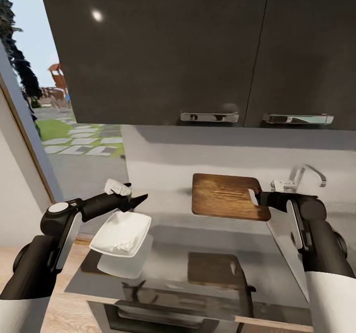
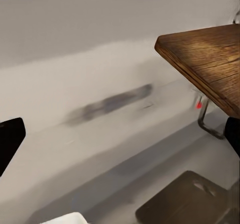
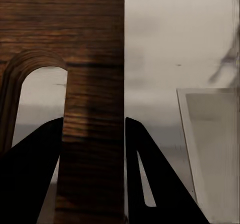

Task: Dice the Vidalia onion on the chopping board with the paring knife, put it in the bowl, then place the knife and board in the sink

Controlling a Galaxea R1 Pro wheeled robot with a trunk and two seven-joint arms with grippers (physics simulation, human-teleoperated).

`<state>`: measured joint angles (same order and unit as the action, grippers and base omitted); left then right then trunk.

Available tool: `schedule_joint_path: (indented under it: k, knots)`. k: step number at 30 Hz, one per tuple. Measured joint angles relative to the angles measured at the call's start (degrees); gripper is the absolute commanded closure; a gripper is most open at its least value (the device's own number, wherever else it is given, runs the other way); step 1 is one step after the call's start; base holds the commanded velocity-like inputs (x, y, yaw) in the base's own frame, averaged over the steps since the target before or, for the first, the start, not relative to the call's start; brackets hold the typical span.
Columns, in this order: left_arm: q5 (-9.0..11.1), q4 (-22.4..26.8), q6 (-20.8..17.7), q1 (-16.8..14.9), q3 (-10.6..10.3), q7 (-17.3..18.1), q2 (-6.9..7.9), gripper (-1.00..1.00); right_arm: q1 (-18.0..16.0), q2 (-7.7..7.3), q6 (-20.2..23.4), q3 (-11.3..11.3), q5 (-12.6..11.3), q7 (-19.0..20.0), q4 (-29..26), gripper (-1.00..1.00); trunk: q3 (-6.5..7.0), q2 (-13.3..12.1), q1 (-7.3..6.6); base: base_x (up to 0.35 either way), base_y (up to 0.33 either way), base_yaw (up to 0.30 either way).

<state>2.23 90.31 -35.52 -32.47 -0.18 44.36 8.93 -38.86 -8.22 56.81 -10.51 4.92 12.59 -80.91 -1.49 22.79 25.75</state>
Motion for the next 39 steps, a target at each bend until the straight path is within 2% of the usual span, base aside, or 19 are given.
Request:
schedule_joint_path:
  k: [5,26,39]
  knots:
    - [0.0,0.0,0.0,0.0,-0.2,0.0,0.0,-1.0,0.0,0.02,0.1,0.0,-0.1,0.0,0.0,1.0,0.26,0.0,0.0,0.0,-0.042,-0.222]
    - [0.0,0.0,0.0,0.0,-0.1,-0.1,0.0,-1.0,0.0,0.04,0.1,0.1,0.2,0.0,0.0,1.0,1.24,0.1,0.02,-0.026,-0.234,-0.246]
    - [0.0,0.0,0.0,0.0,0.1,-0.1,0.01,-1.0,0.0,0.07,-0.1,0.4,0.0,0.1,0.0,1.0,1.63,0.1,0.02,0.0,-0.018,-0.138]
